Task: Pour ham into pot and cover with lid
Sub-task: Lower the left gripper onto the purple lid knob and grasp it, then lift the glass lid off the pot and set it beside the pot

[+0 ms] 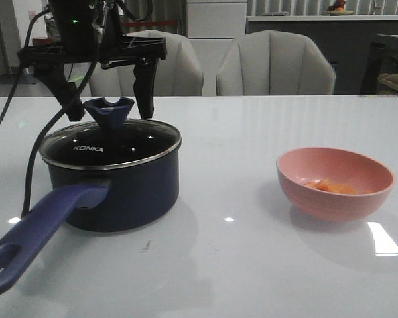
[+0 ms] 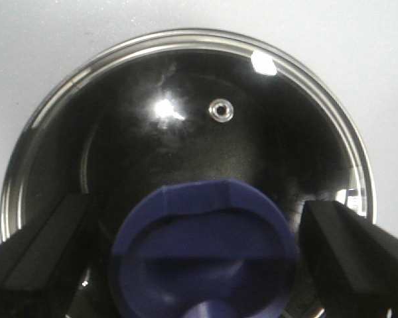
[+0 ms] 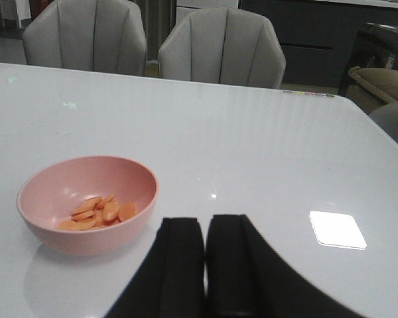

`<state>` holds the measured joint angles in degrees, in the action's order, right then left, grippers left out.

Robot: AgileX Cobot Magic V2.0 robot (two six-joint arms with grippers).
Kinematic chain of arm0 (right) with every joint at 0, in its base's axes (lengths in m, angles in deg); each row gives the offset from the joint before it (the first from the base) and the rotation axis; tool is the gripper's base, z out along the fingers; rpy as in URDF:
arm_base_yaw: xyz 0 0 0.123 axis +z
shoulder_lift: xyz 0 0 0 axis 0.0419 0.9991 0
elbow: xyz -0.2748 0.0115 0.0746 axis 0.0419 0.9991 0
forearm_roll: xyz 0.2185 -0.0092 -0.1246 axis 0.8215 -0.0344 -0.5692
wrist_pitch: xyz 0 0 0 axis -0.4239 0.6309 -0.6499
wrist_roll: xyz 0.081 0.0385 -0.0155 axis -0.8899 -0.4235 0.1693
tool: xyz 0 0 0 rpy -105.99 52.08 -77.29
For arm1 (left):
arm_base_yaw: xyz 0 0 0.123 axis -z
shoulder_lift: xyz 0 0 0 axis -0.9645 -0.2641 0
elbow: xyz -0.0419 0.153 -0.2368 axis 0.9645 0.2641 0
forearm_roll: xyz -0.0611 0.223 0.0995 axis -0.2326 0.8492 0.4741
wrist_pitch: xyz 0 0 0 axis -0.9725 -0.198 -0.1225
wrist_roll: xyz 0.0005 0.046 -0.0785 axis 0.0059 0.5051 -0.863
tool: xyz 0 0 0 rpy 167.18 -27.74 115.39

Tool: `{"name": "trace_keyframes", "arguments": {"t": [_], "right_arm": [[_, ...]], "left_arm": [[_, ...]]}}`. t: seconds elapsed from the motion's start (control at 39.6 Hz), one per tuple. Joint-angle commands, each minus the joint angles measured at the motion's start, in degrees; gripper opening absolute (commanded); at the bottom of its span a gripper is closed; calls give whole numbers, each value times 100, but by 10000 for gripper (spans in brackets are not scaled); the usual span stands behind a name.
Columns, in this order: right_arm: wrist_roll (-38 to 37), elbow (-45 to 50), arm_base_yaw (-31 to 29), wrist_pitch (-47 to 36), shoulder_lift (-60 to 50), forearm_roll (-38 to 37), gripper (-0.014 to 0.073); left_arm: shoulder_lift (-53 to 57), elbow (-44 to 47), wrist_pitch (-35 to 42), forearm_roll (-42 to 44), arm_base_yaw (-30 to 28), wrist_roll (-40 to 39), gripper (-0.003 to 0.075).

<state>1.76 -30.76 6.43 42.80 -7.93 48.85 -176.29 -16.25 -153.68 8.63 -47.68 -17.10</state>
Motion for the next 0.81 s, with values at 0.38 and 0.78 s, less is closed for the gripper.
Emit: {"name": "trace_keyframes", "arguments": {"t": [0.38, 0.78], "right_arm": [[2, -27, -27, -441, -124, -73, 181], [2, -27, -27, -441, -124, -73, 181]], "left_arm": [[274, -189, 22, -63, 39, -69, 406], [274, -581, -140, -63, 39, -69, 406]]}}
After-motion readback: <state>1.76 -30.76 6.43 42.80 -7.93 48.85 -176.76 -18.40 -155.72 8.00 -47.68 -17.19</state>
